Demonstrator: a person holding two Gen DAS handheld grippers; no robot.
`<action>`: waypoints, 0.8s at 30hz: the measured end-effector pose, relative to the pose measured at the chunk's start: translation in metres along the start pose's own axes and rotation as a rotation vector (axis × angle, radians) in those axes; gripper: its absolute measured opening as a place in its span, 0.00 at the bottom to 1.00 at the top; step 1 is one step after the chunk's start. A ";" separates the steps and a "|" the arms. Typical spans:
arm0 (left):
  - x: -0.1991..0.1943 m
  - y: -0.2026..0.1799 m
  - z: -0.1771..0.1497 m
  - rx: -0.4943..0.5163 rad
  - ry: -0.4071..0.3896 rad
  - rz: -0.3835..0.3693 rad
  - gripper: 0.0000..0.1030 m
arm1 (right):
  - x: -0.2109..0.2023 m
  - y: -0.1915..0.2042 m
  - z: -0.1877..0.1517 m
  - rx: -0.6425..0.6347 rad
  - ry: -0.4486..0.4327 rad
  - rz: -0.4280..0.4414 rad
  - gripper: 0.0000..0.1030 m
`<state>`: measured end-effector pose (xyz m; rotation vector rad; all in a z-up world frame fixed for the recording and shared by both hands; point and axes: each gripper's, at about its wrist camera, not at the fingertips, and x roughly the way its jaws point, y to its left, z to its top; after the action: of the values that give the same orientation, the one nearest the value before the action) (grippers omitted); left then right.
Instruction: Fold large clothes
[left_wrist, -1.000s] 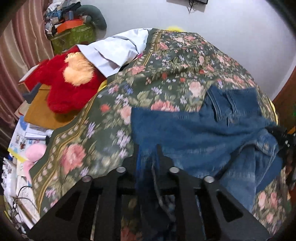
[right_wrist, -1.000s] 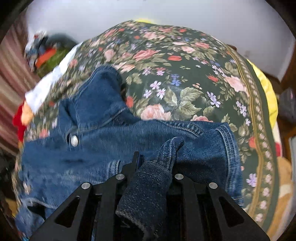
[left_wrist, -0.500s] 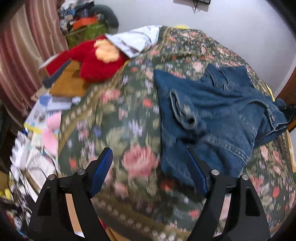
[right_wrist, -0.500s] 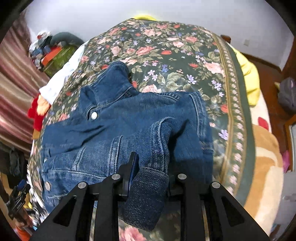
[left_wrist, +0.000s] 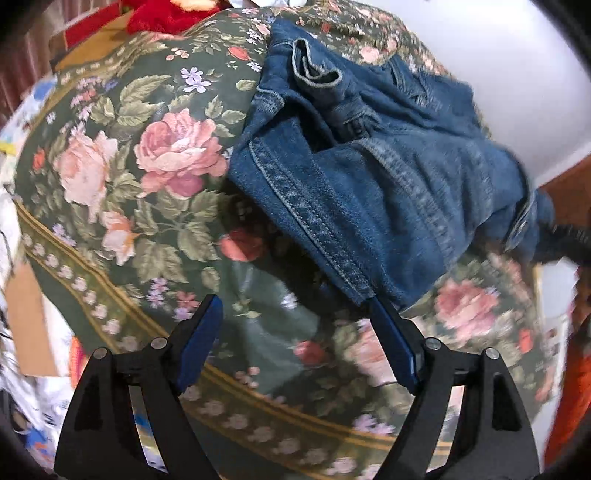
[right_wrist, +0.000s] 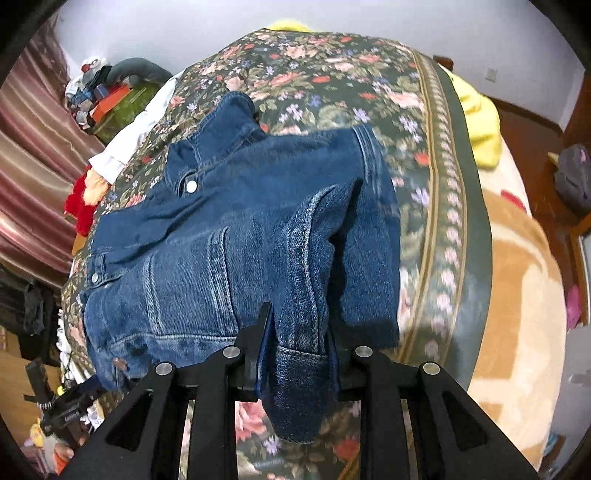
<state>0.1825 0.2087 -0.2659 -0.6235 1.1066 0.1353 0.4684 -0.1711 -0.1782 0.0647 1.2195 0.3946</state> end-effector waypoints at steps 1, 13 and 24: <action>-0.002 0.000 0.001 -0.008 0.000 -0.029 0.79 | -0.001 -0.002 -0.005 0.003 0.006 0.009 0.20; 0.048 -0.030 0.012 -0.001 0.071 -0.146 0.86 | -0.006 0.008 -0.030 -0.078 -0.003 -0.050 0.20; 0.023 -0.080 0.054 0.202 -0.103 -0.002 0.15 | -0.015 0.020 -0.036 -0.152 -0.069 -0.045 0.20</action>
<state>0.2681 0.1670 -0.2374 -0.4323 1.0050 0.0518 0.4262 -0.1634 -0.1722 -0.0792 1.1180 0.4409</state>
